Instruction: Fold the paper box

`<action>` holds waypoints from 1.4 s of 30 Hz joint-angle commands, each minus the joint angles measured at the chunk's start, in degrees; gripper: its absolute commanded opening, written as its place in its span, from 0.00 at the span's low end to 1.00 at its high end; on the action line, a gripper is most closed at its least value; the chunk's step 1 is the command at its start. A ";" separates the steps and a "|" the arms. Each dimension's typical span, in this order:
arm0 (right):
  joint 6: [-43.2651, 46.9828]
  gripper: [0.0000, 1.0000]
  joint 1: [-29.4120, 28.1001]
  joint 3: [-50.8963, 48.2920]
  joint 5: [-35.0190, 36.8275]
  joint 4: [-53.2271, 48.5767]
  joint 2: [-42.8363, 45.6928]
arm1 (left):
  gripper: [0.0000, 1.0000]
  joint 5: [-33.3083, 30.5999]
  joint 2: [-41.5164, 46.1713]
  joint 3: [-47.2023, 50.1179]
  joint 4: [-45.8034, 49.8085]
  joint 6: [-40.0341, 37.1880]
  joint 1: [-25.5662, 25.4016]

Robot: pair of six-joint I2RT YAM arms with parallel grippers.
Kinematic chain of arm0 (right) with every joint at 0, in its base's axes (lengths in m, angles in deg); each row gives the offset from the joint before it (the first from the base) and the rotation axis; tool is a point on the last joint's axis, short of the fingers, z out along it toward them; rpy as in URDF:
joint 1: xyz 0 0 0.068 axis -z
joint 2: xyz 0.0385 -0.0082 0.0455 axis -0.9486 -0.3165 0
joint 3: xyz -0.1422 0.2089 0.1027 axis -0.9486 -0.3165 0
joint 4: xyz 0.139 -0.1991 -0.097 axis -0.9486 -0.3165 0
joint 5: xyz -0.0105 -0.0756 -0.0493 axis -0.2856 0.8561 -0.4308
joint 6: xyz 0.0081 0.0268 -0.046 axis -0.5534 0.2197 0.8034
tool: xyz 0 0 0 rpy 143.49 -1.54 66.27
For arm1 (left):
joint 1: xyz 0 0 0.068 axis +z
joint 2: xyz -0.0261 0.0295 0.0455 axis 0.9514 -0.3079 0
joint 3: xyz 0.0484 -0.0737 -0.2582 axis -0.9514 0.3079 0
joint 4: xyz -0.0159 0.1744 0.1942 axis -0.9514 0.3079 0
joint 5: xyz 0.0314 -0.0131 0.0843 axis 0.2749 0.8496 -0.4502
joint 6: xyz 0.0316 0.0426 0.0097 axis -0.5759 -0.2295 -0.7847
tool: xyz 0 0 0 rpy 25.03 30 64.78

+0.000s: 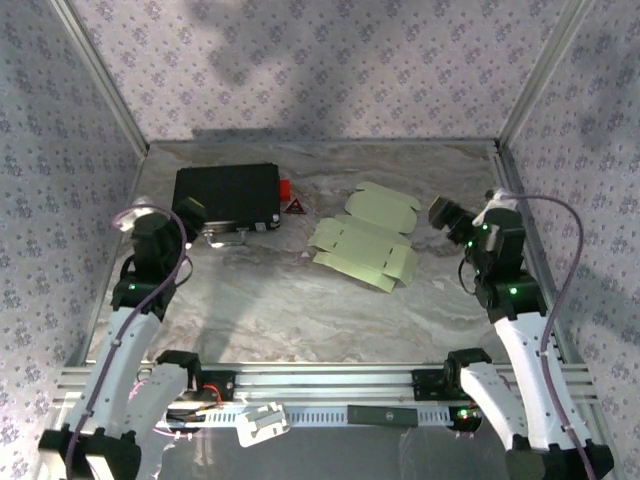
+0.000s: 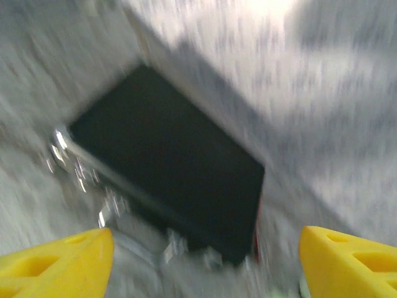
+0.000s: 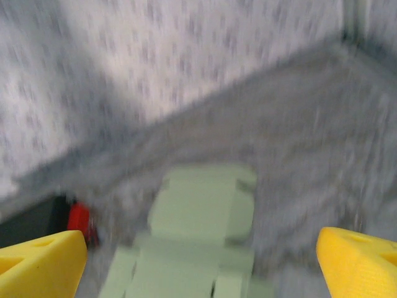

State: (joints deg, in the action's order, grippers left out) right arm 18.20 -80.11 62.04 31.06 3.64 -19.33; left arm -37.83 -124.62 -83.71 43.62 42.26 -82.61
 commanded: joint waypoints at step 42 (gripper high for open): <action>-41.86 0.76 -41.01 -27.37 14.79 2.14 17.98 | 0.06 -0.71 -63.82 -4.68 -57.49 42.96 -44.39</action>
State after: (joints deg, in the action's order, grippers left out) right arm -22.26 -120.72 35.79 44.33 5.74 -1.84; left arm -37.70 -187.59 -87.47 -9.93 84.89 -127.25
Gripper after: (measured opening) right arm 0.757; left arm 0.101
